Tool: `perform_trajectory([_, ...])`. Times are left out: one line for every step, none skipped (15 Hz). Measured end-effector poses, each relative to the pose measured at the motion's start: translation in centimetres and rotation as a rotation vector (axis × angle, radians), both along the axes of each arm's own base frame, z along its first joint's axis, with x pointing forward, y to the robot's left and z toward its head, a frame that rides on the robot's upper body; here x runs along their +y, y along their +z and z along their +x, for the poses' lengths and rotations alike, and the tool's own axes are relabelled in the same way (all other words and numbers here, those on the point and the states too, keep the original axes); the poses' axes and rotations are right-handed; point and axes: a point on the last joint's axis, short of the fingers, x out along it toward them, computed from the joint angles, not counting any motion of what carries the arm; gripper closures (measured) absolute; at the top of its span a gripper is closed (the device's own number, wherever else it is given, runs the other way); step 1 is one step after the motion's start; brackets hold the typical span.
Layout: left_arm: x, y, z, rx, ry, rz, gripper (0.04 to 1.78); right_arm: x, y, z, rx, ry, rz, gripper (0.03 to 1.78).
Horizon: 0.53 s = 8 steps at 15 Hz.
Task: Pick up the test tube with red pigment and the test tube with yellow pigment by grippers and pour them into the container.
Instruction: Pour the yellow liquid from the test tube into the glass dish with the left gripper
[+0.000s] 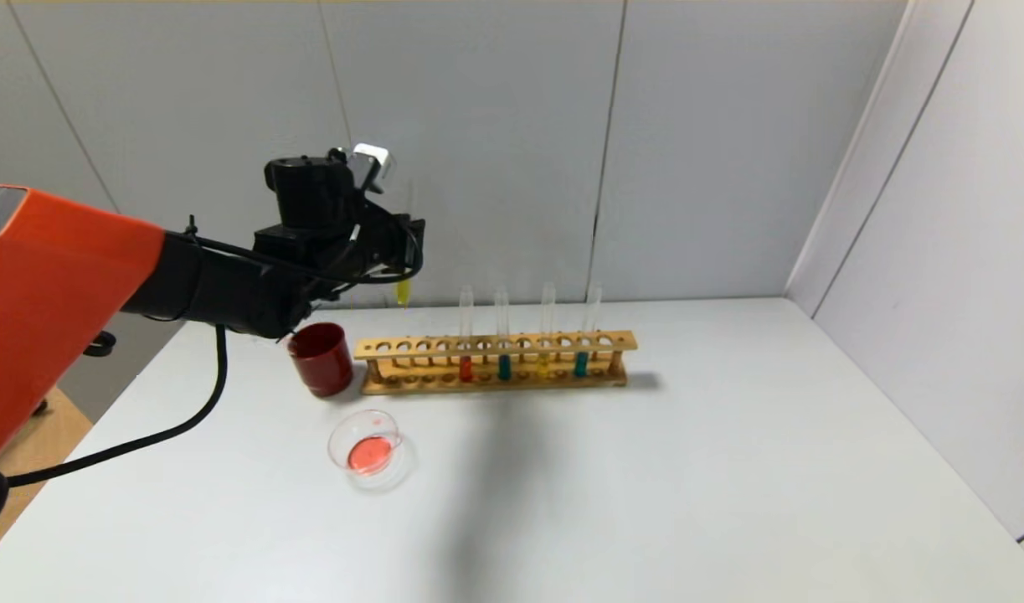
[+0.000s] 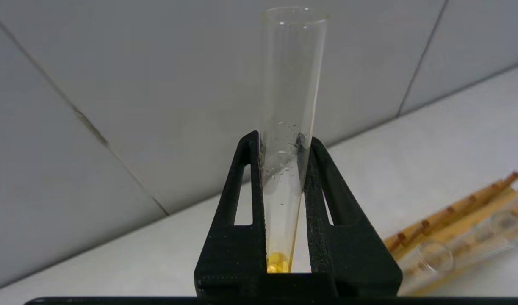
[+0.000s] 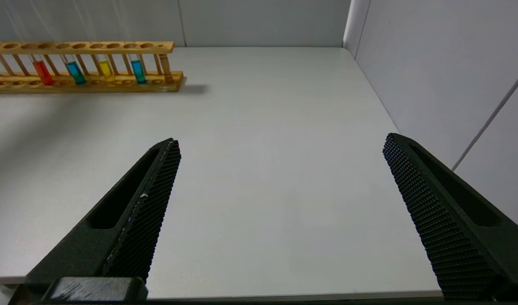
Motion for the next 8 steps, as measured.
perform_trajectory([0.1,0.7,-0.3,-0.004,0.001,-0.001,1.51,0.0,0.0,0.0,0.000,0.001,0.000,0.06])
perform_trajectory([0.1,1.5,-0.7,-0.007,-0.003,-0.002,1.51,0.0,0.0,0.0,0.000,0.000,0.000,0.06])
perform_trajectory([0.2,2.5,-1.3,-0.014,-0.005,-0.003,1.51,0.0,0.0,0.0,0.000,0.000,0.000,0.06])
perform_trajectory([0.5,3.6,-1.8,-0.027,-0.003,-0.007,1.51,0.0,0.0,0.0,0.000,0.001,0.000,0.06])
perform_trajectory([0.8,4.6,-2.5,-0.036,-0.002,-0.011,1.51,0.0,0.0,0.0,0.000,0.000,0.000,0.06])
perform_trajectory([1.0,5.7,-3.3,-0.045,-0.002,-0.013,1.51,0.0,0.0,0.0,0.000,0.001,0.000,0.06])
perform_trajectory([1.1,6.6,-4.1,-0.053,-0.005,-0.016,1.51,0.0,0.0,0.0,0.000,0.001,0.000,0.06])
perform_trajectory([1.3,7.5,-4.9,-0.065,-0.007,-0.020,1.51,0.0,0.0,0.0,0.000,0.001,0.000,0.06])
